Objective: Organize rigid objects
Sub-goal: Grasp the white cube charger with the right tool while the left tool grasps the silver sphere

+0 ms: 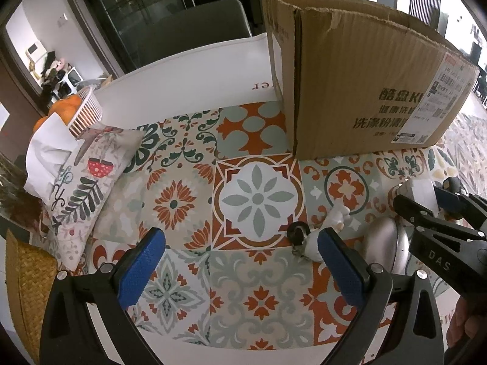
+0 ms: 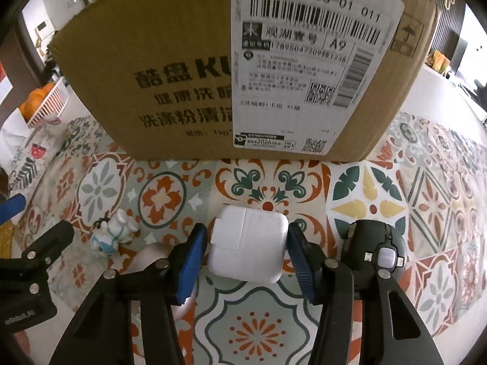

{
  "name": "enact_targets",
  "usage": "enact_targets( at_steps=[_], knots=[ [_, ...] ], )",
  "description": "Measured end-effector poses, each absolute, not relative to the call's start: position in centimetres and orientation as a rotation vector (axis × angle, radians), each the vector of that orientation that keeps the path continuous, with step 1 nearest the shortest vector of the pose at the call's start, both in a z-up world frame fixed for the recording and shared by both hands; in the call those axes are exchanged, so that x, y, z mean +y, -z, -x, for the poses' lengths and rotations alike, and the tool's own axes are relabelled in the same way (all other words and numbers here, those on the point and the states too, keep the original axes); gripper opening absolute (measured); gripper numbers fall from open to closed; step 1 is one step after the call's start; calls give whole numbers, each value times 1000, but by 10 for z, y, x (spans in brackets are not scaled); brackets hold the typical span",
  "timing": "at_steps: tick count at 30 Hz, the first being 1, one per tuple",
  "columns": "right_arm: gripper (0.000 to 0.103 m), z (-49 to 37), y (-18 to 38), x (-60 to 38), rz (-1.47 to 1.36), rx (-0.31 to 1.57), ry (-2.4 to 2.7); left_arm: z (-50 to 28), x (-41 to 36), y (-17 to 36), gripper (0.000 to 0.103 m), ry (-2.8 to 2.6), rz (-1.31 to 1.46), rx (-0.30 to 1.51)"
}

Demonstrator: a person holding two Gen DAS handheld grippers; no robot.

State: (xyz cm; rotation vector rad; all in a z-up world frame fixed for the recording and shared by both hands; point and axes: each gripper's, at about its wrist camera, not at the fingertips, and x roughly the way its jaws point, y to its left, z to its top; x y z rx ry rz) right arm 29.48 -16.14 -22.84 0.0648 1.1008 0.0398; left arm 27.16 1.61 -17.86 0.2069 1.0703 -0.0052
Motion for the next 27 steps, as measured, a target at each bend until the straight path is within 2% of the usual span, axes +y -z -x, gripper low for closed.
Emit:
enact_targets(
  at_steps=[3, 12, 27],
  knots=[
    [50, -296, 234, -160, -68, 1108, -35, -272, 16, 180, 102, 2, -213, 1071],
    [50, -291, 235, -161, -71, 1100, -29, -264, 13, 173, 100, 10, -227, 1055],
    [50, -232, 184, -188, -110, 1010, 0, -233, -15, 156, 99, 214, -154, 1056]
  ],
)
